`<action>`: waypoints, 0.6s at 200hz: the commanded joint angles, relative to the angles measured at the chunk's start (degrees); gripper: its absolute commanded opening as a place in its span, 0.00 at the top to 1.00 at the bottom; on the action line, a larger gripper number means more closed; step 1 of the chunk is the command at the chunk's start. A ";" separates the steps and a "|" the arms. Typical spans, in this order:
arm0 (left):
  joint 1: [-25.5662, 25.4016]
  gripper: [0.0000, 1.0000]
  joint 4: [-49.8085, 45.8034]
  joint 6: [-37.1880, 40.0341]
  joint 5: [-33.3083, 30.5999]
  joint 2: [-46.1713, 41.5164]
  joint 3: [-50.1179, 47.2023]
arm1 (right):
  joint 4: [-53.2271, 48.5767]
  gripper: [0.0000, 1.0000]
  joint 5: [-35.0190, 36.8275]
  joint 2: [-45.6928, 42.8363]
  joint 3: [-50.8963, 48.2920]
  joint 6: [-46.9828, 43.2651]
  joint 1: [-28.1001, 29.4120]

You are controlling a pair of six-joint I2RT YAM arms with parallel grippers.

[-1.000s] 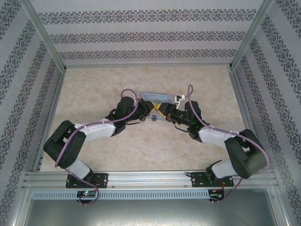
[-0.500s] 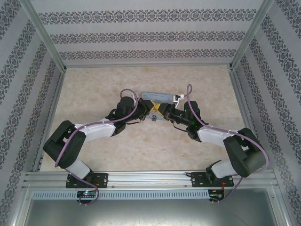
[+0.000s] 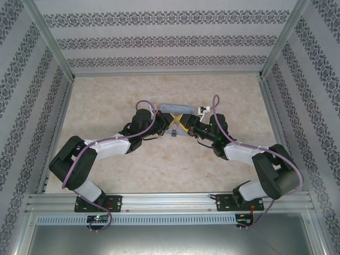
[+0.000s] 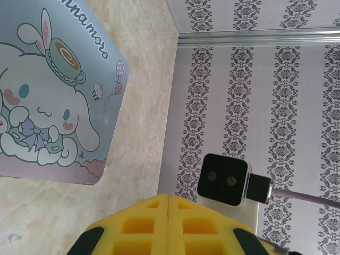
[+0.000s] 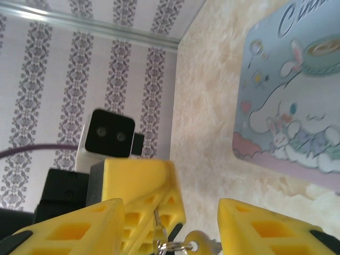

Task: Unlock the padlock with the key

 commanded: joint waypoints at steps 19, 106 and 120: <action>-0.75 1.00 4.84 1.26 0.14 -1.16 -1.10 | 0.92 0.55 -1.65 -1.29 1.46 -1.01 -2.93; -0.90 1.00 13.77 1.38 -0.05 0.73 -2.43 | 3.44 0.67 -2.86 2.88 4.57 0.21 1.33; -0.84 1.00 14.54 1.18 -0.37 0.95 -2.37 | 4.16 0.71 -2.77 2.97 4.05 0.63 1.57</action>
